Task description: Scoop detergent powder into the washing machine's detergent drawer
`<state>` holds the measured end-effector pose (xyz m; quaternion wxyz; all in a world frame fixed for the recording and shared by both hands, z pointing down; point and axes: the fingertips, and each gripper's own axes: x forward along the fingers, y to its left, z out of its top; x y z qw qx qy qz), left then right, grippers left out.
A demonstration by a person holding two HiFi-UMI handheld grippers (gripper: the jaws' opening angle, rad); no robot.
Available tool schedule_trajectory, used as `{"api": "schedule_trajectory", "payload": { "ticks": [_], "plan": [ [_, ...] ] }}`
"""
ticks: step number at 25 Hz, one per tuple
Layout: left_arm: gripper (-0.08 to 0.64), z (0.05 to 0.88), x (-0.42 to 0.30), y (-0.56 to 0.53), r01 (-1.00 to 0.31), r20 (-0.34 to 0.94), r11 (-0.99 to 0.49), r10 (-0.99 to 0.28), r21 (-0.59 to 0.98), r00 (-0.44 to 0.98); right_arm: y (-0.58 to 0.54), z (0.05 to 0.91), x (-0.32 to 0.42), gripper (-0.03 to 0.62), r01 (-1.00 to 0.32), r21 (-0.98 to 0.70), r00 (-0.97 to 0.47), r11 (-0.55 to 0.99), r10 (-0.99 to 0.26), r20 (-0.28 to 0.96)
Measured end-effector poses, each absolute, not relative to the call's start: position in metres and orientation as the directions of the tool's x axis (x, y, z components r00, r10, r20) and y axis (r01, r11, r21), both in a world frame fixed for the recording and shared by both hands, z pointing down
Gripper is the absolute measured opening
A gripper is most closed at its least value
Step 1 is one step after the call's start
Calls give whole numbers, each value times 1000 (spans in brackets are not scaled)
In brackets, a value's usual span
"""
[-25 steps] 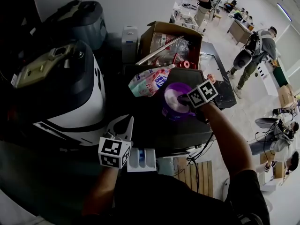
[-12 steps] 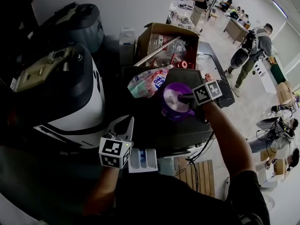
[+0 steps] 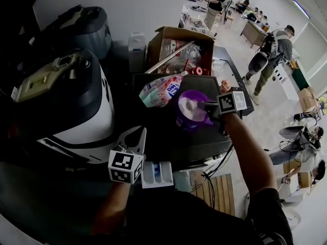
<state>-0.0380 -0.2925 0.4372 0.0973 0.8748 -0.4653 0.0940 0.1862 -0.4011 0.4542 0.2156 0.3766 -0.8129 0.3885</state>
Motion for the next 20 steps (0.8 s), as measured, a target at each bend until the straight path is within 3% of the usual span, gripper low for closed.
{"api": "schedule_trajectory", "payload": {
  "ticks": [9, 20],
  "plan": [
    [2, 435, -50, -284, -814, 248, -575, -780, 81, 575, -394, 446, 192, 20, -771, -559, -618, 305, -568, 543],
    [2, 437, -65, -269, -778, 244, -622, -744, 87, 622, -376, 444, 194, 20, -808, -557, -510, 191, -699, 501]
  ]
}}
